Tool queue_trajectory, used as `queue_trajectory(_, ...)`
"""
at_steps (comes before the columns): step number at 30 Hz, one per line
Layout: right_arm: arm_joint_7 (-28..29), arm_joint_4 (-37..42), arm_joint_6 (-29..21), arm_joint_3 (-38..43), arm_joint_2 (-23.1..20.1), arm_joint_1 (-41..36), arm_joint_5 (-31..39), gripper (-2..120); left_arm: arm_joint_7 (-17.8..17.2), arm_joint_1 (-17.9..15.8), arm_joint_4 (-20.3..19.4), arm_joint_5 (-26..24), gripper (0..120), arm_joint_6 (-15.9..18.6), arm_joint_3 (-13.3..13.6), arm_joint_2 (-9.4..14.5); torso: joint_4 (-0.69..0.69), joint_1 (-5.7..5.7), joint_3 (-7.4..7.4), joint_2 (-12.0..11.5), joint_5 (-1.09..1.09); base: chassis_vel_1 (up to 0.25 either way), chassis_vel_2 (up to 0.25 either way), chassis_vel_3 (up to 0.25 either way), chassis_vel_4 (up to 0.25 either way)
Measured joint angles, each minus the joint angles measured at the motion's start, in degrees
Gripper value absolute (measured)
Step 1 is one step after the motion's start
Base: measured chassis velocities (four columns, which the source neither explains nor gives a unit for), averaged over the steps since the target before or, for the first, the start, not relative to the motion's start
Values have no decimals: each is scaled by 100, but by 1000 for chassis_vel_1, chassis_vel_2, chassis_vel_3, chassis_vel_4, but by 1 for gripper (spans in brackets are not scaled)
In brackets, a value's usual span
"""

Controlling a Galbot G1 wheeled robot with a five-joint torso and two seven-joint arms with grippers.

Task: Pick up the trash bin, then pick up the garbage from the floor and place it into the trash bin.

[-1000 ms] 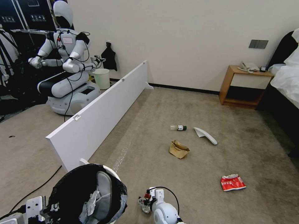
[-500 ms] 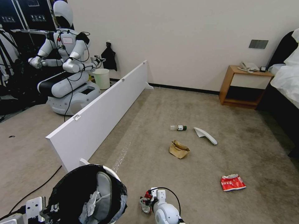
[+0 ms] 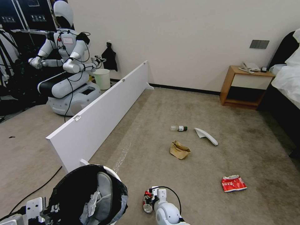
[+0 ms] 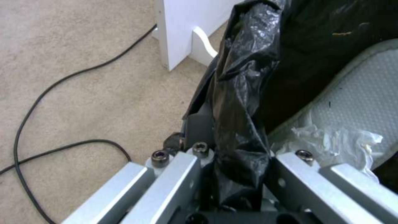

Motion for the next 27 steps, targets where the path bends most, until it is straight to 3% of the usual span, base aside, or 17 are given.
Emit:
queue_trajectory(14,-44,285,56,27,-165,-53,44,42,-1,-11,0,-12,3,0,11,6,0,0,0,0,0,0,0,0,0)
queue_trajectory(22,-54,1148,60,20,-569,-176,104,42,-9,22,0,-27,3,0,19,66,0,0,0,0,0,0,0,0,0)
queue_trajectory(27,-64,2126,85,29,-1000,-253,222,42,-16,41,0,-37,3,0,32,109,0,0,0,0,0,0,0,0,0)
